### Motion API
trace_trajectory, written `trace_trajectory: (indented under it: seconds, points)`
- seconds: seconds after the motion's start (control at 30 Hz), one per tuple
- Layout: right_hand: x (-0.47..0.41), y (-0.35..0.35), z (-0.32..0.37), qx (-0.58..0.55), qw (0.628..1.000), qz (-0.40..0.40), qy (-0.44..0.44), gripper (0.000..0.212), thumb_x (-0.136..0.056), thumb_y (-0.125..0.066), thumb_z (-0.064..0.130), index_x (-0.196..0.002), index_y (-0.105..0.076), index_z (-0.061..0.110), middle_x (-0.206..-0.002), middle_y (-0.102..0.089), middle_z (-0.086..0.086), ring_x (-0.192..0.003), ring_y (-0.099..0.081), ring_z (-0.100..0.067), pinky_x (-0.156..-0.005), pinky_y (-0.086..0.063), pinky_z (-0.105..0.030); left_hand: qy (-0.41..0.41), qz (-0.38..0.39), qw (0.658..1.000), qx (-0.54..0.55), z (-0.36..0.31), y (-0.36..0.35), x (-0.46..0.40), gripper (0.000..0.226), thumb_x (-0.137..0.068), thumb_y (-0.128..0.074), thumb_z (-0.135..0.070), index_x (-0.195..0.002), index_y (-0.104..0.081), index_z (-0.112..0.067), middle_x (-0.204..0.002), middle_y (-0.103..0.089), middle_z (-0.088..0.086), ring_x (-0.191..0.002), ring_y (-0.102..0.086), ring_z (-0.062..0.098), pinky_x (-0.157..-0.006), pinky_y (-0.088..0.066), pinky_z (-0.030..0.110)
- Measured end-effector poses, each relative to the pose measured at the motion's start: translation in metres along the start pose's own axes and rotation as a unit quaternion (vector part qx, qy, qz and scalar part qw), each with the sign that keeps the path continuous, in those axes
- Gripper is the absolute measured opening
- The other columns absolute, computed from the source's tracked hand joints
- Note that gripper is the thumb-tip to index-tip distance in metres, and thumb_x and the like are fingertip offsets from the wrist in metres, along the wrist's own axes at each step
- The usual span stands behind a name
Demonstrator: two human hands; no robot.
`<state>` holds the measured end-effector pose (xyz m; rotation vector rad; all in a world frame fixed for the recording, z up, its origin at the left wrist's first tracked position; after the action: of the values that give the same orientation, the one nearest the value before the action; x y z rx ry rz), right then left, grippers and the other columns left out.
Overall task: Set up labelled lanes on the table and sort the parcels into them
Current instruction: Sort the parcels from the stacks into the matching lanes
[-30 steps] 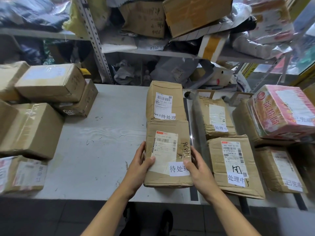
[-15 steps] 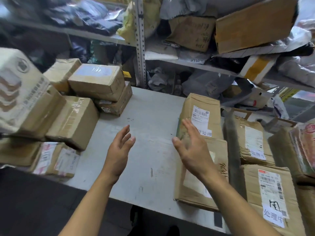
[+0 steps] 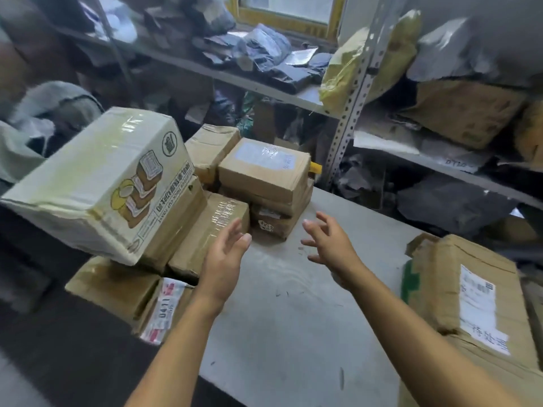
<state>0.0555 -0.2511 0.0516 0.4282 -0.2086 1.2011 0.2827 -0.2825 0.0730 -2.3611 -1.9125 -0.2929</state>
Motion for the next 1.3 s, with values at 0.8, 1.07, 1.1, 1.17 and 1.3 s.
trace_trajectory:
  seconds: [0.8,1.07,1.1,1.17,1.3]
  points:
    - [-0.198,0.01,0.085,0.242,0.962,-0.105,0.073,0.042,-0.098,-0.053,0.042,-0.137,-0.05,0.026,-0.13,-0.061,0.0,-0.116,-0.057,-0.017,-0.097,-0.051,-0.039,0.069,-0.046,0.996,0.012,0.028,-0.079,-0.139,0.086,-0.095,-0.059,-0.038,-0.158,-0.001,-0.028,-0.166,-0.012,-0.001,-0.151,-0.016,0.016,-0.121,-0.02,0.035]
    - [-0.155,0.038,0.053,0.101,0.984,-0.128,0.074,0.009,-0.093,-0.064,0.037,-0.096,-0.055,0.034,-0.1,-0.063,0.005,-0.096,-0.064,-0.015,-0.072,-0.051,-0.03,0.041,-0.048,0.998,0.03,0.019,-0.086,-0.116,0.087,-0.093,-0.061,-0.045,-0.159,-0.006,-0.03,-0.165,-0.011,-0.007,-0.147,-0.011,0.004,-0.111,-0.016,0.017]
    - [-0.147,0.041,0.048,0.082,0.986,-0.13,0.072,0.011,-0.093,-0.065,0.037,-0.097,-0.056,0.033,-0.101,-0.064,0.003,-0.097,-0.064,-0.018,-0.074,-0.053,-0.033,0.038,-0.051,0.998,0.028,0.018,-0.088,-0.111,0.087,-0.093,-0.062,-0.045,-0.158,-0.006,-0.031,-0.165,-0.01,-0.008,-0.145,-0.011,0.001,-0.107,-0.015,0.014]
    - [-0.128,0.046,0.04,0.048,0.988,-0.129,0.064,0.022,-0.086,-0.067,0.046,-0.099,-0.056,0.032,-0.104,-0.065,-0.002,-0.102,-0.065,-0.024,-0.084,-0.057,-0.045,0.029,-0.059,0.997,0.028,0.014,-0.091,-0.1,0.086,-0.092,-0.062,-0.043,-0.158,-0.007,-0.036,-0.163,-0.008,-0.01,-0.136,-0.014,-0.009,-0.098,-0.014,0.001]
    - [-0.085,0.058,0.032,0.0,0.99,-0.126,0.069,0.046,-0.068,-0.067,0.064,-0.1,-0.056,0.033,-0.106,-0.067,-0.005,-0.103,-0.066,-0.025,-0.091,-0.055,-0.054,-0.009,-0.07,0.997,0.035,-0.003,-0.095,-0.083,0.084,-0.085,-0.064,-0.049,-0.154,-0.016,-0.042,-0.16,-0.016,-0.01,-0.134,-0.022,-0.006,-0.1,-0.025,0.006]
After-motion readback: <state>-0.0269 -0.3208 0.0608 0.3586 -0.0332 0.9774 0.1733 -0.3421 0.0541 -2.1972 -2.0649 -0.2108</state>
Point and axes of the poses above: each hand's wrist, its own x-axis away from the middle knuckle, its own y-axis out of the back of the hand, z = x × y, the point moved 9 cm from there along -x, towards the middle knuckle
